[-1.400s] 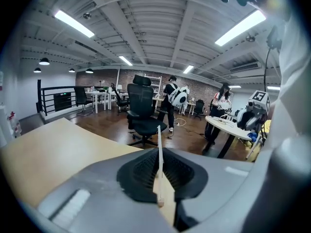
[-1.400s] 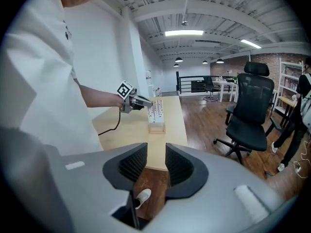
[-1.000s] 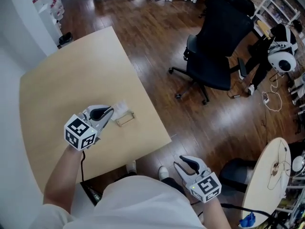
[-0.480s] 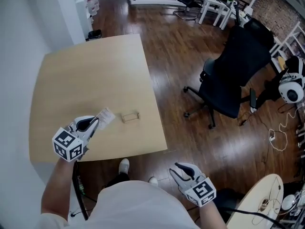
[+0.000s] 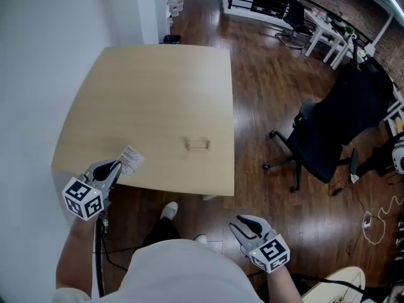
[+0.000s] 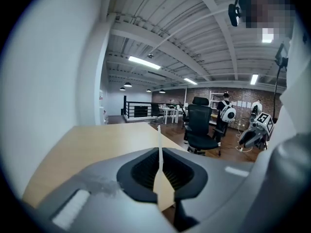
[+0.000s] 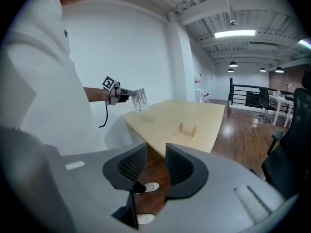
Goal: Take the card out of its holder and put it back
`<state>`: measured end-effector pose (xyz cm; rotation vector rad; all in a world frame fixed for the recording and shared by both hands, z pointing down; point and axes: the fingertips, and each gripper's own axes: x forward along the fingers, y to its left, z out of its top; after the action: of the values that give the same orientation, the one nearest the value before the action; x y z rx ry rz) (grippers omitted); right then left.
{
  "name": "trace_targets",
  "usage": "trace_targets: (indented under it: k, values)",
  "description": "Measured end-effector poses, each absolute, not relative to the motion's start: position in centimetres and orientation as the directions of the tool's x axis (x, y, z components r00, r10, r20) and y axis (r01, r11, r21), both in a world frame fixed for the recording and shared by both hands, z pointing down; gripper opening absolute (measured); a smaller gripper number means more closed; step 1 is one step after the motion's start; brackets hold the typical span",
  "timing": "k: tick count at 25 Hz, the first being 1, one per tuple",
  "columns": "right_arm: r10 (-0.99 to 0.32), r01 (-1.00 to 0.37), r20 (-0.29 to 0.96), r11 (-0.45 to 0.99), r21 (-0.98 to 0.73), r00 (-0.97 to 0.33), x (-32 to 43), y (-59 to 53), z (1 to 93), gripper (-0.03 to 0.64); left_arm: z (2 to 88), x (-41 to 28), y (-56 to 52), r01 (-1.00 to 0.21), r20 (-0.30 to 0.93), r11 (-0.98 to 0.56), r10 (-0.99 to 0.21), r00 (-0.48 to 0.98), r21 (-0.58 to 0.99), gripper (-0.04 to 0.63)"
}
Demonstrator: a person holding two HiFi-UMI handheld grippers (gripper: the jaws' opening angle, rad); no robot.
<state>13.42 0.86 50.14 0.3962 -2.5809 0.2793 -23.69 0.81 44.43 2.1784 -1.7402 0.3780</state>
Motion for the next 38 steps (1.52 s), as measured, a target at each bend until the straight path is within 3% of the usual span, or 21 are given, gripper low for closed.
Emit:
trace_targets:
  k: [7, 13, 20, 27, 38]
  values:
    - [-0.165, -0.256, 0.51, 0.96, -0.114, -0.844, 13.0, 2.8, 49.9, 0.121, 44.3, -23.8, 5.8, -0.988, 0.397, -0.126, -0.905, 0.152, 0.09, 0.015]
    - [-0.173, -0.262, 0.5, 0.959, -0.112, -0.848, 12.8, 3.9, 49.1, 0.121, 43.4, -23.3, 6.2, -0.982, 0.397, -0.16, -0.899, 0.185, 0.095, 0.015]
    - [-0.259, -0.368, 0.511, 0.922, -0.122, -0.82, 14.9, 4.0, 48.9, 0.121, 42.6, -20.1, 0.5, -0.926, 0.395, -0.372, -0.843, 0.366, 0.064, 0.015]
    - [-0.4, -0.527, 0.524, 0.842, -0.114, -0.752, 15.9, 2.4, 48.5, 0.121, 43.0, -17.4, -9.5, -0.781, 0.385, -0.622, -0.708, 0.592, 0.055, 0.015]
    - [-0.542, -0.712, 0.57, 0.693, -0.112, -0.617, 13.5, 1.6, 48.1, 0.121, 46.3, -14.7, -19.6, -0.558, 0.415, -0.826, -0.48, 0.773, 0.083, 0.015]
